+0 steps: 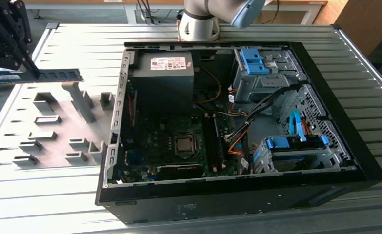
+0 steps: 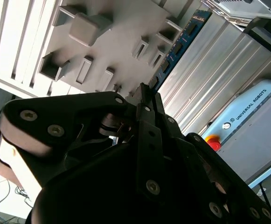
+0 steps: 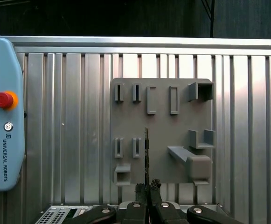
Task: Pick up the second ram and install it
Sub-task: 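Pick up the second ram and move it above second insertion slot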
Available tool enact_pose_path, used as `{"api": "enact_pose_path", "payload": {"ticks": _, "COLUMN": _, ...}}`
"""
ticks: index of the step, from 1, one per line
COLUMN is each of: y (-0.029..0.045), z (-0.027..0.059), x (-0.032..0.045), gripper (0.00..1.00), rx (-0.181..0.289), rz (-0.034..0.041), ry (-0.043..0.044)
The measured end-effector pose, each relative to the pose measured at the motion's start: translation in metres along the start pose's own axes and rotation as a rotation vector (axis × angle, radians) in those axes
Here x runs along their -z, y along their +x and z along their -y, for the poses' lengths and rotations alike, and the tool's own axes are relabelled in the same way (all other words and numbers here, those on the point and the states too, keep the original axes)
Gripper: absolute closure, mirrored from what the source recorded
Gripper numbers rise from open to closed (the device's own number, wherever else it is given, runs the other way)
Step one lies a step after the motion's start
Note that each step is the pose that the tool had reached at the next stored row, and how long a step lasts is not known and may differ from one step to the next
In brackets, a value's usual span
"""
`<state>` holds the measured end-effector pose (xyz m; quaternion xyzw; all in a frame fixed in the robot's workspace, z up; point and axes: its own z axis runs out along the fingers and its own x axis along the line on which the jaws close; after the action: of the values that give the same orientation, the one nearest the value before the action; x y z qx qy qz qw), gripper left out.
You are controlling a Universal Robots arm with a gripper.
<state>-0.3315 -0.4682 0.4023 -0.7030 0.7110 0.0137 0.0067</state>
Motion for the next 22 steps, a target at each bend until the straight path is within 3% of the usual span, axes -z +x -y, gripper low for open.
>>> {"api": "enact_pose_path", "payload": {"ticks": 22, "y": -0.0002, "z": 0.0186, "x": 0.0002, "gripper": 0.86, "rx": 0.0, "rz": 0.0, "ry": 0.0}}
